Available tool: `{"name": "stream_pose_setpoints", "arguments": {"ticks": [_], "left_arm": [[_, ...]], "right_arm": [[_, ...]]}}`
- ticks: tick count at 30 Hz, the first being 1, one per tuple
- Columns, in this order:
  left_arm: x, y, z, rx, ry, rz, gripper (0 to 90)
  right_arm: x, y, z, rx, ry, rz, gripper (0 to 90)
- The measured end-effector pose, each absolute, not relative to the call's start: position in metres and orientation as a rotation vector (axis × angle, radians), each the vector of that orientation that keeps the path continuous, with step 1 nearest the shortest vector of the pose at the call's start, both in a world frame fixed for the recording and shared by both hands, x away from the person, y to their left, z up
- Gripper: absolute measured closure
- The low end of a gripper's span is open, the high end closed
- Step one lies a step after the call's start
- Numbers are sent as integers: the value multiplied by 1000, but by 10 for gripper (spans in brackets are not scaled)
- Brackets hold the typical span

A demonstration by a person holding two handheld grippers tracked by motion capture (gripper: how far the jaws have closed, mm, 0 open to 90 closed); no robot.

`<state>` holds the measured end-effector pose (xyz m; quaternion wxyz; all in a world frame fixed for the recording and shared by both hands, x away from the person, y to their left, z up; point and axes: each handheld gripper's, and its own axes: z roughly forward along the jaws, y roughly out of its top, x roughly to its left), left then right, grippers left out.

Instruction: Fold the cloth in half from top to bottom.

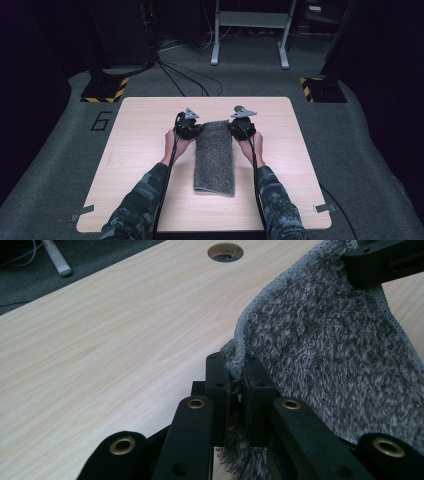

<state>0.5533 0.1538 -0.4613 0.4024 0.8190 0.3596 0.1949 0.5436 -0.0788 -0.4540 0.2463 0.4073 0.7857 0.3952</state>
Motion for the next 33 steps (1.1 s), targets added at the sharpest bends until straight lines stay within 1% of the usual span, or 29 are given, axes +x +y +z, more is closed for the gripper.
{"name": "stream_pose_setpoints", "arguments": {"ticks": [6, 23, 33], "left_arm": [[553, 154, -449, 2047, 895, 496, 840], [546, 153, -418, 1998, 842, 561, 840], [527, 152, -422, 2007, 798, 517, 839]], "right_arm": [[540, -80, -445, 1081, 2113, 1082, 873], [534, -86, -413, 1035, 2043, 1161, 872], [511, -96, -422, 1024, 2042, 1198, 869]]}}
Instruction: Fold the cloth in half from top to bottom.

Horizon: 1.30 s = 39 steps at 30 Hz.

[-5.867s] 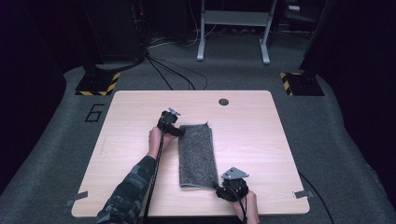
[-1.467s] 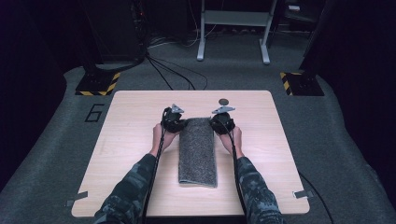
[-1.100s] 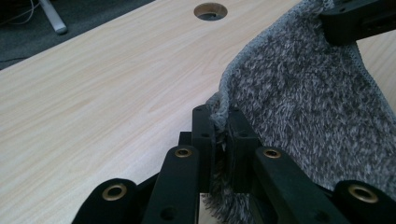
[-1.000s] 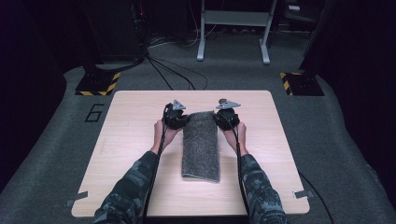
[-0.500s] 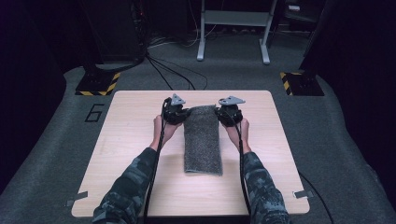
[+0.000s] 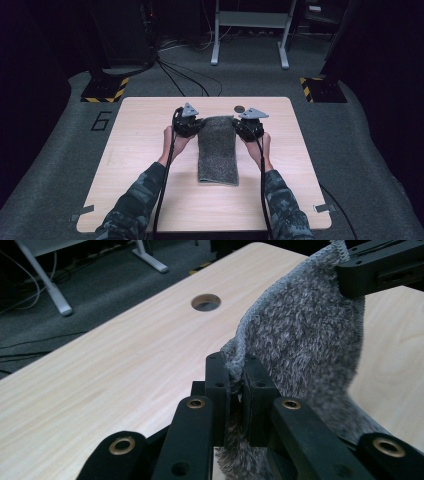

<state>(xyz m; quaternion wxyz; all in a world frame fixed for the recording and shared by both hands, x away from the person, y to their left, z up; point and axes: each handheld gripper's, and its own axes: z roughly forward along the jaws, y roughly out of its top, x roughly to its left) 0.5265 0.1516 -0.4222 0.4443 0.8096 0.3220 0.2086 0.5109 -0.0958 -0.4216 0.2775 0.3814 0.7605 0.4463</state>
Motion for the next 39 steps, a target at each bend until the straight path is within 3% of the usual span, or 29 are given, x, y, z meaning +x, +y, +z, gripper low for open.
{"name": "stream_pose_setpoints", "arguments": {"ticks": [33, 36, 39], "left_arm": [[448, 146, -481, 2156, 718, 335, 793], [444, 148, -486, 2164, 731, 296, 696], [437, 154, -487, 2135, 792, 265, 474]], "right_arm": [[423, -111, -487, 965, 2193, 1162, 843], [415, -114, -494, 965, 2211, 1167, 801], [404, -118, -497, 956, 2229, 1159, 686]]}}
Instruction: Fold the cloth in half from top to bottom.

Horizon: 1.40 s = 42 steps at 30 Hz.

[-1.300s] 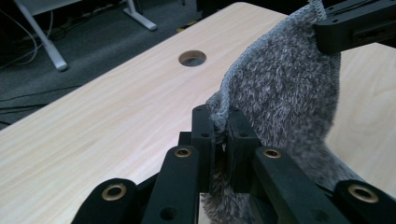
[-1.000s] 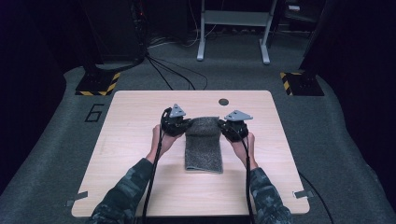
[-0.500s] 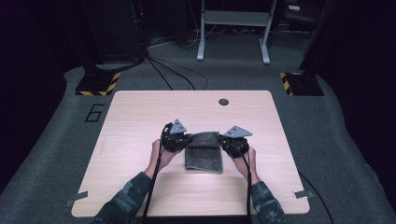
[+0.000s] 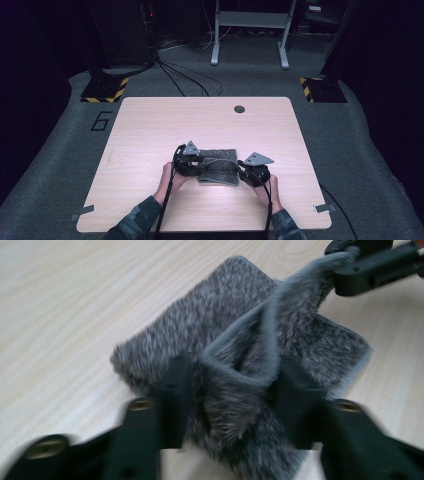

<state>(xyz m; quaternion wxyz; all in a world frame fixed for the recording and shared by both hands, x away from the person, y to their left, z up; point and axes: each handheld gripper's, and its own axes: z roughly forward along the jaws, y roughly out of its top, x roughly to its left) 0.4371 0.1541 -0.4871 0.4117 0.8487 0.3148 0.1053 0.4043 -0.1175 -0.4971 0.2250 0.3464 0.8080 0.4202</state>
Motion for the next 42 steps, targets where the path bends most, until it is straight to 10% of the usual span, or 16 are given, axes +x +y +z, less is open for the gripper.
{"name": "stream_pose_setpoints", "arguments": {"ticks": [6, 25, 42], "left_arm": [[420, 179, -477, 2062, 843, 286, 286], [429, 161, -514, 2264, 913, 430, 165], [419, 191, -488, 2103, 932, 435, 118]], "right_arm": [[384, -138, -489, 1000, 2200, 1229, 539], [416, -98, -517, 1146, 2327, 911, 205], [409, -126, -490, 1167, 2253, 1071, 136]]}}
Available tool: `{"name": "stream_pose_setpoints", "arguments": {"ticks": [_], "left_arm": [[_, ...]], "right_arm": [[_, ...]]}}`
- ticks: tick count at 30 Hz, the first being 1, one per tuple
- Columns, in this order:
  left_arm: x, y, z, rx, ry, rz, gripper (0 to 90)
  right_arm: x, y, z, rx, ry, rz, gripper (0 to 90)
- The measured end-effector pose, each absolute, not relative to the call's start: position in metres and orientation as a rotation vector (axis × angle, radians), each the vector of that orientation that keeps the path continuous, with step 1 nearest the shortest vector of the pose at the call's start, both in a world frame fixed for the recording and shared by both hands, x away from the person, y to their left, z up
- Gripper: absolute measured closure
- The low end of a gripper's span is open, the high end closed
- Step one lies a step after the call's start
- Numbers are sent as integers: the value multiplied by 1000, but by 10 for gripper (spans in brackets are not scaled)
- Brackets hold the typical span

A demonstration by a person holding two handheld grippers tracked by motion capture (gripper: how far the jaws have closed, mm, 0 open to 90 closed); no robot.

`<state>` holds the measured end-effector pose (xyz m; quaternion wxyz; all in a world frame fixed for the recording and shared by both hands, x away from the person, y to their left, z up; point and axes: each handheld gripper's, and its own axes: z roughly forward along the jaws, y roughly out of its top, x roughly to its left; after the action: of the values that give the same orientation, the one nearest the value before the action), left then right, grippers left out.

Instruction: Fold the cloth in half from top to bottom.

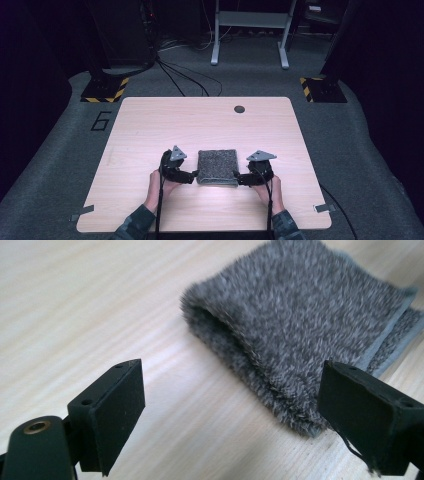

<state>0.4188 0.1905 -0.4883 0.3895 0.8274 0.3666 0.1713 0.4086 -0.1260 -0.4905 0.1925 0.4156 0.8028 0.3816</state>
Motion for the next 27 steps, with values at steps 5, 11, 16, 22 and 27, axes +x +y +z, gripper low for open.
{"name": "stream_pose_setpoints", "arguments": {"ticks": [5, 11, 16, 22, 27], "left_arm": [[409, 209, -486, 2102, 980, 472, 72], [396, 237, -493, 2062, 1059, 486, 48], [384, 262, -495, 2022, 1131, 530, 44], [372, 296, -506, 2004, 1249, 547, 24], [365, 315, -515, 1991, 1325, 562, 16]], "right_arm": [[399, -137, -483, 1161, 2224, 1079, 92], [386, -161, -482, 1202, 2174, 1076, 43], [376, -185, -480, 1235, 2125, 1047, 38], [365, -214, -492, 1297, 2081, 992, 4], [359, -240, -506, 1363, 2045, 945, 0]]}}
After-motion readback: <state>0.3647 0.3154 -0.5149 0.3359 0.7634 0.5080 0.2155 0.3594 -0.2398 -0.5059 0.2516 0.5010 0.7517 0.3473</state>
